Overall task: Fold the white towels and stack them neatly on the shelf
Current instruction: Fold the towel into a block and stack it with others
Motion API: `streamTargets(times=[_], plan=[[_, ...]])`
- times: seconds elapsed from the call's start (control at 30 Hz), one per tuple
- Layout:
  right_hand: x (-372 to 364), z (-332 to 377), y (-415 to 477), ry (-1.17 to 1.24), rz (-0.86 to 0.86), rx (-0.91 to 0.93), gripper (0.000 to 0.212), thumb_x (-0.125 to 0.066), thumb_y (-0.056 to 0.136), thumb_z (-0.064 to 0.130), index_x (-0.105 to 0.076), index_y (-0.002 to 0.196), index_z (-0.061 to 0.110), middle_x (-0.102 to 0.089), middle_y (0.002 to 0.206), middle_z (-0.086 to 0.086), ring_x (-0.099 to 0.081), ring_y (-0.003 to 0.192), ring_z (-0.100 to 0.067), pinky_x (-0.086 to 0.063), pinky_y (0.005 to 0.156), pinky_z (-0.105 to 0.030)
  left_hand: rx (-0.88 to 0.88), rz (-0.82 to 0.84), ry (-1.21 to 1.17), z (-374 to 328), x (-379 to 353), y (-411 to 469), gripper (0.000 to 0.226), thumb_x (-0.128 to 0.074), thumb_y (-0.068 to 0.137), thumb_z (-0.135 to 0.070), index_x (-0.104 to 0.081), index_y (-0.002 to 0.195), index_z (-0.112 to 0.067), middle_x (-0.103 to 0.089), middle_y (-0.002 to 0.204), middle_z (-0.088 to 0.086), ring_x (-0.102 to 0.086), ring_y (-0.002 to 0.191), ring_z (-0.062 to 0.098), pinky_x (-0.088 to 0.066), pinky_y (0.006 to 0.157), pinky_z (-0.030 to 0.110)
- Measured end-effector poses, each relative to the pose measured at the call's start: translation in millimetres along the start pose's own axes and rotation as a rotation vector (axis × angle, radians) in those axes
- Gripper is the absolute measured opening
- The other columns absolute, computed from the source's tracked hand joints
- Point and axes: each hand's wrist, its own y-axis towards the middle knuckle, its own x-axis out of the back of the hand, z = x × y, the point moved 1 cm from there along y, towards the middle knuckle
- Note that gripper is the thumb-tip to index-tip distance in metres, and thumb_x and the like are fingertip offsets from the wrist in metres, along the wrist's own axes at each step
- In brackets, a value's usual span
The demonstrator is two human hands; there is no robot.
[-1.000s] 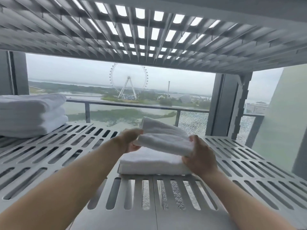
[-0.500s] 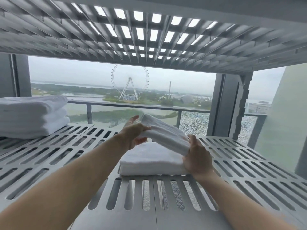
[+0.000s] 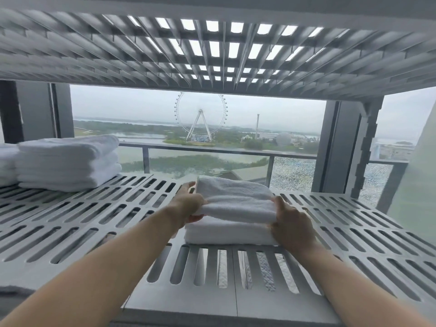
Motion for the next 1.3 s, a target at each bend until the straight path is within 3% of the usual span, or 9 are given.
streamTargets(times=[0.17,0.33,0.43,0.53,0.77,0.97,1.1,1.23,1.3], plan=[[3,-4,-2,0.043,0.007,-0.008,0.039,-0.051,0.075,0.009,-0.051,0.114,0.015,-0.067,0.092,-0.009,-0.066,0.08,-0.034,-0.05,0.066,-0.035,-0.101,-0.094,0.651,16,6,-10,0.048,-0.068,0.076,-0.051,-0.053,0.089,-0.007,-0.053,0.08,0.006,-0.047,0.066,0.012,-0.037,0.051,0.023],[3,0,-1,0.087,0.043,0.044,0.04,-0.051,0.077,0.001,-0.053,0.117,0.01,-0.048,0.118,-0.007,-0.059,0.093,-0.032,-0.049,0.075,-0.037,-0.011,-0.087,0.734,20,14,-6,0.074,-0.059,0.081,-0.056,-0.045,0.128,-0.001,-0.053,0.123,0.017,-0.053,0.101,0.025,-0.048,0.086,0.035],[3,0,-2,0.071,0.07,0.031,0.043,-0.05,0.076,0.004,-0.051,0.118,0.012,-0.052,0.116,-0.006,-0.059,0.093,-0.031,-0.047,0.074,-0.036,0.02,-0.038,0.508,17,11,-8,0.066,-0.06,0.086,-0.041,-0.04,0.132,0.001,-0.05,0.12,0.016,-0.053,0.103,0.028,-0.048,0.084,0.037],[1,1,-2,-0.003,0.063,0.01,0.041,-0.047,0.081,0.005,-0.046,0.121,0.011,-0.052,0.115,-0.007,-0.062,0.088,-0.031,-0.047,0.067,-0.035,-0.068,-0.091,0.595,13,8,-8,0.064,-0.058,0.086,-0.035,-0.041,0.129,0.009,-0.05,0.129,0.025,-0.05,0.116,0.038,-0.044,0.091,0.043],[-5,7,2,-0.174,0.042,0.034,0.026,-0.029,0.092,0.003,-0.042,0.113,0.007,-0.051,0.111,-0.008,-0.062,0.096,-0.022,-0.052,0.072,-0.033,-0.172,0.004,1.004,18,3,-10,0.086,-0.037,0.085,-0.068,-0.023,0.143,-0.006,-0.036,0.146,0.012,-0.038,0.13,0.027,-0.034,0.101,0.035],[-5,2,4,-0.056,0.042,0.044,0.044,-0.038,0.082,-0.001,-0.046,0.123,0.013,-0.057,0.115,-0.004,-0.06,0.097,-0.026,-0.051,0.074,-0.035,-0.317,-0.091,1.08,28,1,-18,0.124,-0.059,0.05,-0.085,-0.017,0.141,-0.012,-0.03,0.141,0.014,-0.036,0.127,0.028,-0.039,0.101,0.041],[-5,1,3,-0.022,0.016,-0.019,0.046,-0.04,0.079,0.0,-0.044,0.122,0.015,-0.066,0.098,-0.006,-0.065,0.085,-0.03,-0.044,0.062,-0.032,-0.801,-0.18,1.303,33,-4,-14,0.084,-0.052,0.075,-0.07,-0.009,0.142,-0.041,-0.006,0.155,0.001,-0.011,0.142,0.024,-0.02,0.107,0.058],[-4,2,1,-0.096,0.01,-0.052,0.027,-0.041,0.08,0.003,-0.045,0.106,0.011,-0.066,0.09,-0.005,-0.066,0.08,-0.03,-0.035,0.055,-0.029,-0.837,-0.109,1.491,39,-10,-7,0.039,-0.043,0.095,-0.041,-0.036,0.132,-0.032,-0.052,0.13,-0.006,-0.052,0.117,0.019,-0.015,0.109,0.058],[-4,1,1,-0.062,-0.028,-0.035,0.025,-0.042,0.081,0.002,-0.049,0.103,0.012,-0.065,0.093,-0.004,-0.066,0.08,-0.029,-0.039,0.056,-0.029,-0.865,-0.211,1.604,39,-10,-7,0.029,-0.041,0.095,-0.018,-0.039,0.123,-0.023,-0.06,0.113,-0.002,-0.062,0.098,0.021,-0.019,0.108,0.058]])
